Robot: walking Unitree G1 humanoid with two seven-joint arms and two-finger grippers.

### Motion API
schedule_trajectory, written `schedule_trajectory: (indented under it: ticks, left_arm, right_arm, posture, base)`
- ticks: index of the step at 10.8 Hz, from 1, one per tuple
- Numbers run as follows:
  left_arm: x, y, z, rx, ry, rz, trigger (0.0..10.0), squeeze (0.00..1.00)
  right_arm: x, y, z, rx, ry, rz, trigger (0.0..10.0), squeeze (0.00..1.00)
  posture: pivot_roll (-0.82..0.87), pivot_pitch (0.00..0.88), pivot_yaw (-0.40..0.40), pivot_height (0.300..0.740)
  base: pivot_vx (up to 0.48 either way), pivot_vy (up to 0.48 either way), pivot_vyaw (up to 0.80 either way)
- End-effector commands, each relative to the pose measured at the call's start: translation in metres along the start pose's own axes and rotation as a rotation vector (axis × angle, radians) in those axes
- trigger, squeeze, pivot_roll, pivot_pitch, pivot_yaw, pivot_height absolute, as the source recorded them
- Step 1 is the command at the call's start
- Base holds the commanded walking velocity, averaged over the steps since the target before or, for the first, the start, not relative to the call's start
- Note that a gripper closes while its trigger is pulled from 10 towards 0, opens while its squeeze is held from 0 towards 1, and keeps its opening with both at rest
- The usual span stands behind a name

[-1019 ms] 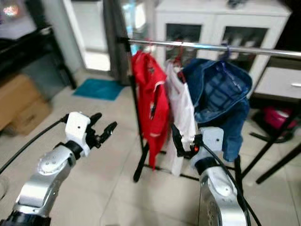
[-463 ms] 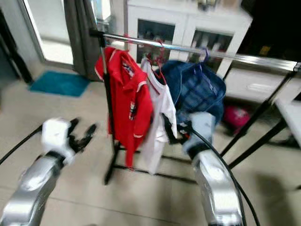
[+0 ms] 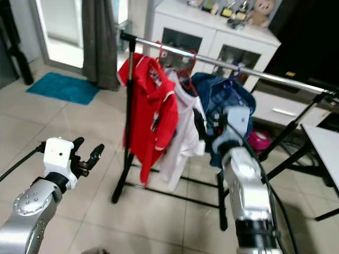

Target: Hang hanger

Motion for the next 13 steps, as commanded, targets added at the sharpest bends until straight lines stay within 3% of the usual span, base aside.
schedule_trajectory:
  ticks: [1, 5, 7, 10, 13]
  left_arm:
    - [0.003, 0.002, 0.007, 0.006, -0.014, -0.02, 10.0, 0.0]
    - [0.007, 0.011, 0.009, -0.01, 0.008, -0.078, 10.0, 0.0]
    - [0.005, 0.012, 0.007, -0.014, 0.013, -0.075, 10.0, 0.0]
    - [0.0, 0.013, 0.009, 0.0, 0.014, -0.054, 10.0, 0.0]
    - [0.004, 0.007, 0.0, -0.037, 0.011, -0.068, 10.0, 0.0]
  right_arm:
    - [0.002, -0.004, -0.008, -0.026, 0.031, -0.029, 10.0, 0.0]
    - [0.0, -0.004, -0.017, -0.048, 0.04, -0.048, 10.0, 0.0]
    - [0.0, 0.005, -0.019, -0.042, 0.052, -0.059, 10.0, 0.0]
    - [-0.013, 0.028, -0.011, -0.01, 0.067, -0.028, 10.0, 0.0]
    - [-0.016, 0.021, -0.018, -0.008, 0.099, -0.034, 10.0, 0.0]
  posture:
    - [0.05, 0.0, -0.117, 0.74]
    - [0.07, 0.0, -0.099, 0.74]
    - [0.09, 0.0, -0.111, 0.74]
    - [0.13, 0.0, -0.147, 0.74]
    - [0.13, 0.0, -0.115, 0.74]
  base:
    - [0.0, 0.0, 0.0]
    - [0.0, 0.0, 0.0]
    - [0.0, 0.0, 0.0]
    - [0.0, 0.0, 0.0]
    - [0.0, 0.0, 0.0]
Point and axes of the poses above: a point about 5 cm out from each wrist's last joint towards the gripper, its own y axis pointing out of the wrist towards the gripper, its own z axis along the axis of the wrist's last joint, x = y × z, the point moved 1 cm from there along y, pointing out of the wrist towards the gripper, and after that the axes turned 12 degrees about -y, right-handed, at the moved point
